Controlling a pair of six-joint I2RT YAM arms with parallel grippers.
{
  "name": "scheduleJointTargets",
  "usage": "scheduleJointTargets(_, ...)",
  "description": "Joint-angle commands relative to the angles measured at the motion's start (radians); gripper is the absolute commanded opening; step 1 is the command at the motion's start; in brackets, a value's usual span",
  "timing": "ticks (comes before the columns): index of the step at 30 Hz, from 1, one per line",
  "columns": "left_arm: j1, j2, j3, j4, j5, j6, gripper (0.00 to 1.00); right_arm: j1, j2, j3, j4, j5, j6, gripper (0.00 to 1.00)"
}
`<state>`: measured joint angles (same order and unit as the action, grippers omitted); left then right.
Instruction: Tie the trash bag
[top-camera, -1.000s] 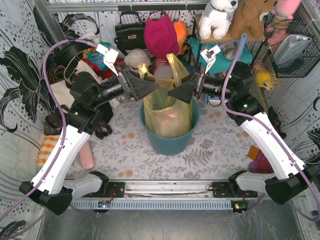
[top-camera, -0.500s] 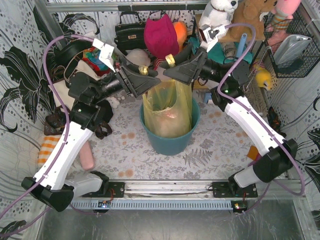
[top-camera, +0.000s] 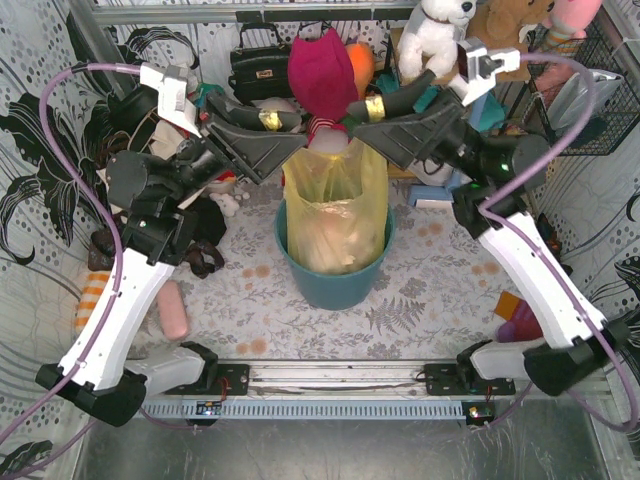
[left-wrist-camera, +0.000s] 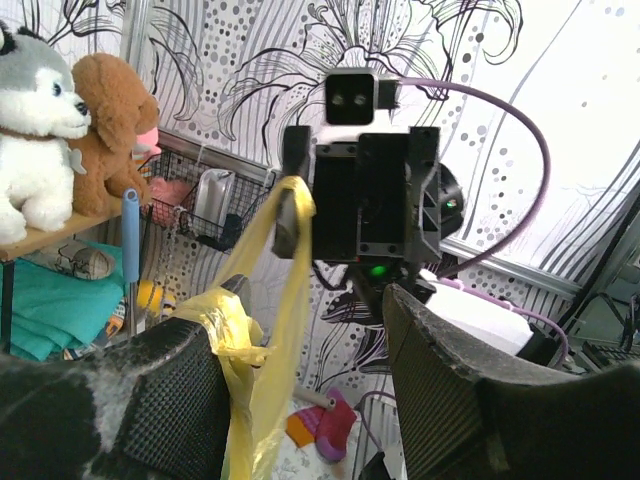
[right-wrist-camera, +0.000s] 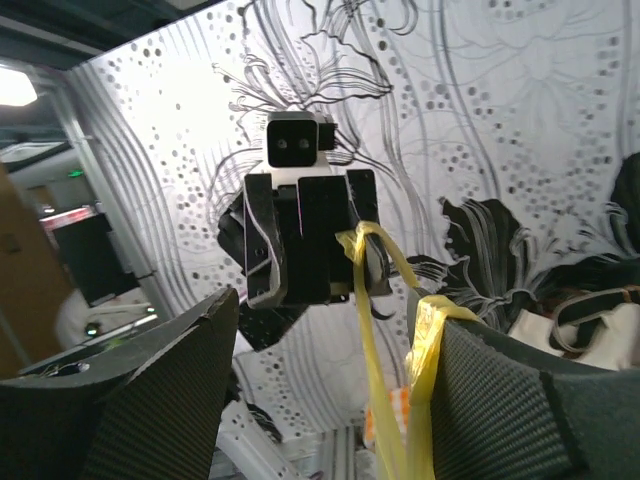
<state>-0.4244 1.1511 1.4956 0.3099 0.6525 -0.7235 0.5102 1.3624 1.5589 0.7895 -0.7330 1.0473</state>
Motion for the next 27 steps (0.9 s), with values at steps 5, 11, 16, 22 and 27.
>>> scheduleJointTargets(5,0.003,-0.059,-0.141,0.022,-0.047,0.02,0.64,0.001,-0.201,-0.269,-0.174,0.143,-0.182,0.68)
scheduleJointTargets(11,0.003,-0.026,-0.024,-0.037,-0.04,0.06,0.64,-0.001,-0.132,-0.149,-0.186,0.126,-0.179,0.66)
scheduleJointTargets(16,0.003,-0.017,0.107,-0.14,-0.079,0.125,0.64,0.0,-0.074,0.034,-0.267,0.132,-0.207,0.62)
scheduleJointTargets(22,0.003,-0.084,-0.004,-0.18,-0.095,0.14,0.66,-0.001,-0.13,-0.04,-0.369,0.148,-0.25,0.63)
scheduleJointTargets(27,0.004,-0.12,-0.116,-0.189,-0.056,0.137,0.67,0.001,-0.165,-0.175,-0.356,0.106,-0.226,0.65)
